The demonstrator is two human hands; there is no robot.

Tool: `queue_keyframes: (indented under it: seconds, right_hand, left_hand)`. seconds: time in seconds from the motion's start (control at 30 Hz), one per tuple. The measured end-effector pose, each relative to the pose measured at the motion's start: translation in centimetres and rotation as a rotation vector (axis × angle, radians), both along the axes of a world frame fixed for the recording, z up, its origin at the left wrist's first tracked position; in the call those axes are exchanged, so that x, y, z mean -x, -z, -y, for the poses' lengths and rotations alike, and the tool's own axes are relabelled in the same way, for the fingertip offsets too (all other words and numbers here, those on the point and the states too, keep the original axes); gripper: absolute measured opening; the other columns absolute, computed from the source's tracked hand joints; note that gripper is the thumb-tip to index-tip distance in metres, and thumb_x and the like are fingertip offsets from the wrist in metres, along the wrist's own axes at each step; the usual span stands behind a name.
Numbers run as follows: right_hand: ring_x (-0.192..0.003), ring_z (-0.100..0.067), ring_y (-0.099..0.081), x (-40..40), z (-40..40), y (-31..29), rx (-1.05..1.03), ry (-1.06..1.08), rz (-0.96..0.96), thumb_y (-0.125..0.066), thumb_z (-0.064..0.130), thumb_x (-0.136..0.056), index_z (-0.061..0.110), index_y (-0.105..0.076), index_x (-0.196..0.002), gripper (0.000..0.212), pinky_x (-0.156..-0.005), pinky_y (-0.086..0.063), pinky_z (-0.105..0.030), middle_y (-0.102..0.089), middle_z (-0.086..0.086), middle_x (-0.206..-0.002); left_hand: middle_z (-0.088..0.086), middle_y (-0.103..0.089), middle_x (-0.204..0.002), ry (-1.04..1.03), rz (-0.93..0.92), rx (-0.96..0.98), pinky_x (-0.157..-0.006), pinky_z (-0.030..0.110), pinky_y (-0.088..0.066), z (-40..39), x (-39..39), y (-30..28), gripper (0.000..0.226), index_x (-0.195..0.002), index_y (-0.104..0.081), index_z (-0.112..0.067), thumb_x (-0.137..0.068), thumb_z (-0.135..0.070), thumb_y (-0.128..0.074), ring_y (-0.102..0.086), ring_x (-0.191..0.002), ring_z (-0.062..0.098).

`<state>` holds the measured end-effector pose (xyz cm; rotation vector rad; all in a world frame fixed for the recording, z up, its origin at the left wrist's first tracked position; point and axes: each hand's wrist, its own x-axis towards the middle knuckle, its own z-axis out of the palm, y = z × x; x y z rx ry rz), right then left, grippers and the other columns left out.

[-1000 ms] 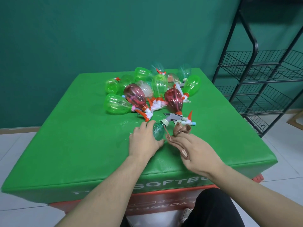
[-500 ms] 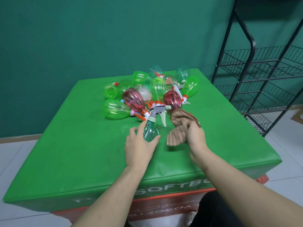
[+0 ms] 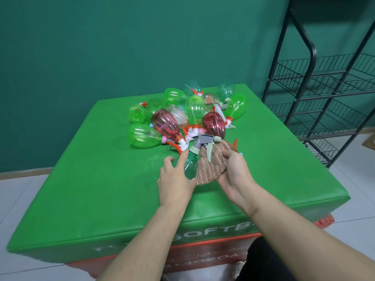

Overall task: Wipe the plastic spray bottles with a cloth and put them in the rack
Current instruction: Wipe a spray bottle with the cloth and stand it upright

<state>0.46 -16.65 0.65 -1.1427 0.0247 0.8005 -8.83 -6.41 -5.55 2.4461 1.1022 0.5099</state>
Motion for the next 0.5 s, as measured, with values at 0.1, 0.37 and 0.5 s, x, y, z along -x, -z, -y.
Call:
queue_keyframes:
  seconds: [0.1, 0.37, 0.5]
  right_hand:
    - [-0.109, -0.034, -0.068, 0.2, 0.9, 0.6, 0.051, -0.025, 0.031, -0.033, 0.011, -0.106, 0.007, -0.065, -0.11, 0.033, -0.106, -0.049, -0.052, -0.073, -0.02, -0.113]
    - [-0.111, -0.033, -0.069, -1.3, 3.1, 1.0, 0.073, 0.001, 0.017, -0.038, 0.02, -0.109, 0.009, -0.056, -0.124, 0.026, -0.103, -0.052, -0.053, -0.074, -0.019, -0.112]
    - [-0.115, -0.033, -0.066, -1.7, 2.2, 0.0, 0.017, 0.027, -0.003, -0.039, 0.019, -0.109, 0.012, -0.058, -0.116, 0.022, -0.105, -0.05, -0.051, -0.072, -0.02, -0.117]
  left_hand:
    - [0.003, -0.04, -0.137, 0.0, 0.044, 0.062, -0.097, 0.043, -0.049, -0.4, 0.0, -0.2, 0.081, -0.151, -0.032, -0.046, -0.084, -0.044, -0.078, -0.046, -0.118, 0.023]
    - [-0.009, -0.048, -0.132, -0.008, 0.393, 0.366, -0.101, 0.029, -0.041, -1.3, 1.2, -1.7, 0.081, -0.148, -0.042, -0.034, -0.079, -0.036, -0.085, -0.051, -0.121, 0.011]
    - [-0.005, -0.051, -0.143, 0.085, 0.611, 0.83, -0.108, 0.046, -0.044, -1.3, 2.1, -3.7, 0.069, -0.121, -0.051, -0.06, -0.067, -0.043, -0.089, -0.055, -0.123, 0.017]
